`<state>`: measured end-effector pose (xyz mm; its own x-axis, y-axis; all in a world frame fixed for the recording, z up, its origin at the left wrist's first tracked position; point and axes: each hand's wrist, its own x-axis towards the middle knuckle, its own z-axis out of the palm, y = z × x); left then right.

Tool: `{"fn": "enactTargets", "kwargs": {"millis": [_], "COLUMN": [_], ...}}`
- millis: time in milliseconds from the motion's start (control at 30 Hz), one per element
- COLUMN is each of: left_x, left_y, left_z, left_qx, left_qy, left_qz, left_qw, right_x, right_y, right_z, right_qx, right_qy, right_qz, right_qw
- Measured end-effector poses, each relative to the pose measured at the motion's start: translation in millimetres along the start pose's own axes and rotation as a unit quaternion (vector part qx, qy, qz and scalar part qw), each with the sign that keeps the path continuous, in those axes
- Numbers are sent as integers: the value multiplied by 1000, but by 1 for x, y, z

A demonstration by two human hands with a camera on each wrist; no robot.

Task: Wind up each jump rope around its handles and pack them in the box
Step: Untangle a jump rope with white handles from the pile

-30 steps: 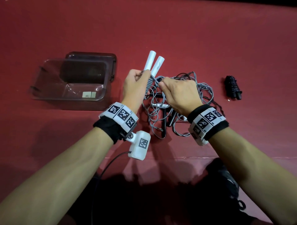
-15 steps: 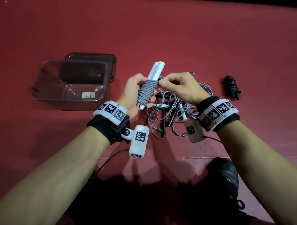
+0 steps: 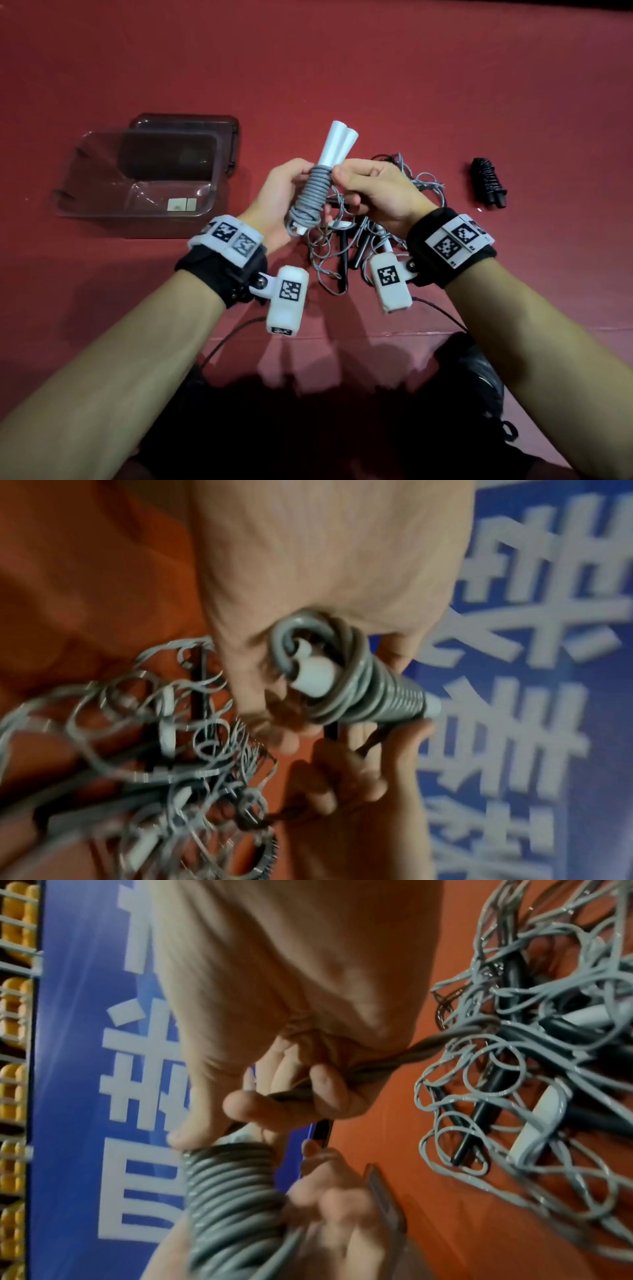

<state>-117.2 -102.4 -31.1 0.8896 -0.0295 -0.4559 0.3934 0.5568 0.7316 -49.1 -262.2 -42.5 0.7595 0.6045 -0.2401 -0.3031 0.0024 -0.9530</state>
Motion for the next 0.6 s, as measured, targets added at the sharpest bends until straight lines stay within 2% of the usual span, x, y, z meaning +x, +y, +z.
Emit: {"fn": "enactTargets", "kwargs": {"millis": [33, 67, 100, 133, 167, 200, 333, 400, 467, 500, 533, 600], "left_x": [3, 6, 7, 10, 11, 12, 15, 16, 15, 15, 17, 16], "left_y": [-2, -4, -4, -5, -5, -6, -9, -12, -10, -9, -8, -7], "left_z": [1, -1, -3, -6, -8, -11, -13, -14, -15, -16, -17, -17], "left_qx": [67, 160, 255, 325, 367, 371, 232, 186, 141, 127, 121, 122], "left_qy": [48, 91, 110, 105, 90, 80, 70, 93, 126, 142, 158, 193], "left_qz": [79, 159, 222, 257, 263, 252, 185, 175, 172, 171, 174, 184], "left_qw": [994, 970, 935, 904, 888, 890, 952, 962, 967, 967, 964, 956], "right_x": [2, 3, 3, 3, 1, 1, 0, 0, -1, -3, -3, -4], "right_y": [1, 0, -1, -3, -6, -8, -4, -1, -1, -2, -1, 4], "right_z": [1, 1, 0, 0, -1, -1, 5, 9, 12, 12, 11, 8], "right_qx": [-3, -13, -26, -40, -52, -64, -87, -91, -144, -204, -287, -461], "right_qy": [40, 82, 119, 146, 162, 172, 173, 155, 152, 156, 164, 183], "right_qz": [1, 2, 3, 5, 7, 8, 2, -18, -58, -89, -130, -223], "right_qw": [999, 997, 993, 988, 985, 983, 981, 984, 976, 962, 935, 840]}}
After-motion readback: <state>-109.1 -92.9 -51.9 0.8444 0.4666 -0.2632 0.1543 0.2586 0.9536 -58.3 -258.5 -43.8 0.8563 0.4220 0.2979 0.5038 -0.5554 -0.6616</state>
